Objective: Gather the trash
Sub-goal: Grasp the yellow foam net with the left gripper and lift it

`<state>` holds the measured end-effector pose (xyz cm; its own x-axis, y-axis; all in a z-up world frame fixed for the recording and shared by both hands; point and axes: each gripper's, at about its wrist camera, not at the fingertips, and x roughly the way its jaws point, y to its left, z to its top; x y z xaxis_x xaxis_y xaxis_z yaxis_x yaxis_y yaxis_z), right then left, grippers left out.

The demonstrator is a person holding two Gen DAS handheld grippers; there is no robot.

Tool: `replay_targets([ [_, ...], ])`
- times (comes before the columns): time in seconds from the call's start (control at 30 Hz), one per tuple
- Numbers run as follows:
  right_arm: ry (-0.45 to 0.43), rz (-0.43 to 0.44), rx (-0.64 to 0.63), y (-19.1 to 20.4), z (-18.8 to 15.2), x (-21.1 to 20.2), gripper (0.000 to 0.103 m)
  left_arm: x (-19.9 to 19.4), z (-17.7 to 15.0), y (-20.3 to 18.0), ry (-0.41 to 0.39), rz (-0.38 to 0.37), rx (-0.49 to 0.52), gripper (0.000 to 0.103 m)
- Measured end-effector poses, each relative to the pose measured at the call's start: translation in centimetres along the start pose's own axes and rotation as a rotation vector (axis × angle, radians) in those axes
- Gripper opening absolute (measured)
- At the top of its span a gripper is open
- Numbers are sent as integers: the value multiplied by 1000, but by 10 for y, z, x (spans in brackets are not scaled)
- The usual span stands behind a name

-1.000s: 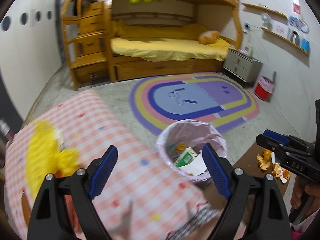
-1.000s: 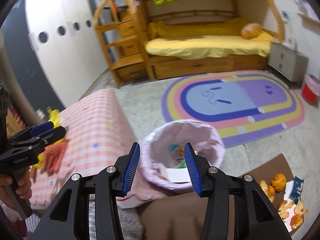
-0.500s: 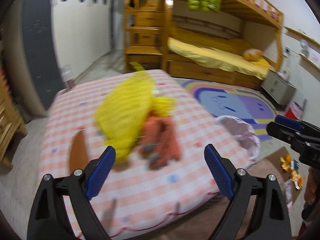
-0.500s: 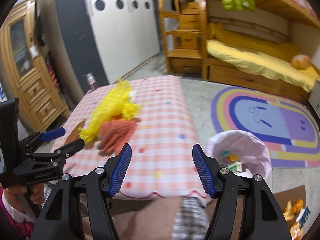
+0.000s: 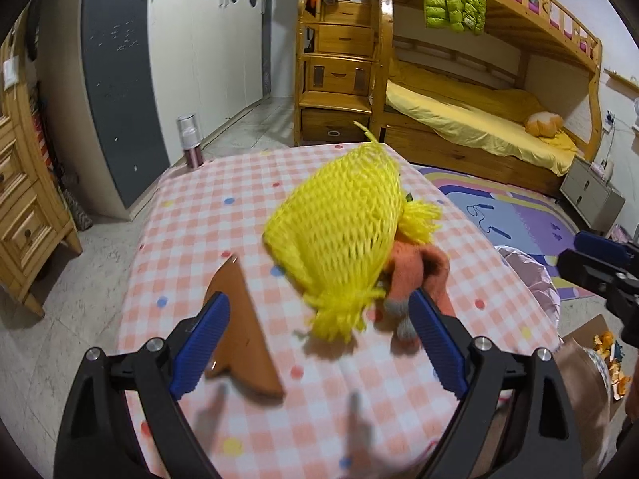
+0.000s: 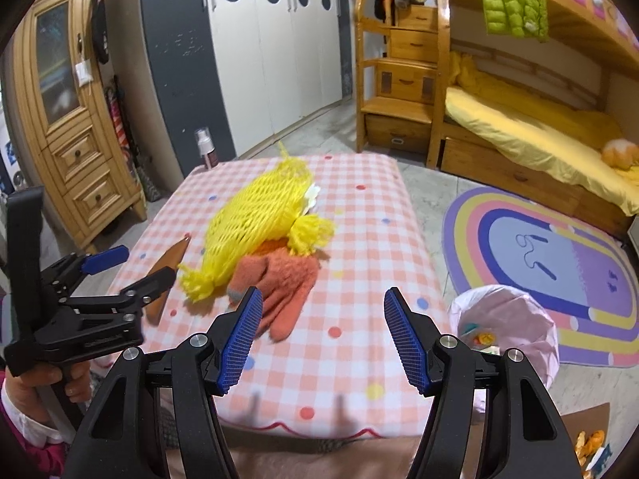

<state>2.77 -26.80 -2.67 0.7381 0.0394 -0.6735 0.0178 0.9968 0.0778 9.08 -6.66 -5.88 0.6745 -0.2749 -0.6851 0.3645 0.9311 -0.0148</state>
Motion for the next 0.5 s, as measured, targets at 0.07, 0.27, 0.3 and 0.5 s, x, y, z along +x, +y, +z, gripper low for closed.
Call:
replay_targets([
  [0.07, 0, -10, 20, -8, 3, 3, 64, 13, 7, -7, 7, -14, 13, 88],
  [0.27, 10, -33, 79, -33, 5, 14, 64, 55, 27, -26, 62, -41, 40, 85],
  [0.3, 14, -34, 86, -36, 5, 17, 64, 61, 29, -28, 68, -38, 48, 85],
  [0.5, 31, -22, 111, -46, 3, 31, 64, 94, 47, -45, 114, 8, 116, 85],
])
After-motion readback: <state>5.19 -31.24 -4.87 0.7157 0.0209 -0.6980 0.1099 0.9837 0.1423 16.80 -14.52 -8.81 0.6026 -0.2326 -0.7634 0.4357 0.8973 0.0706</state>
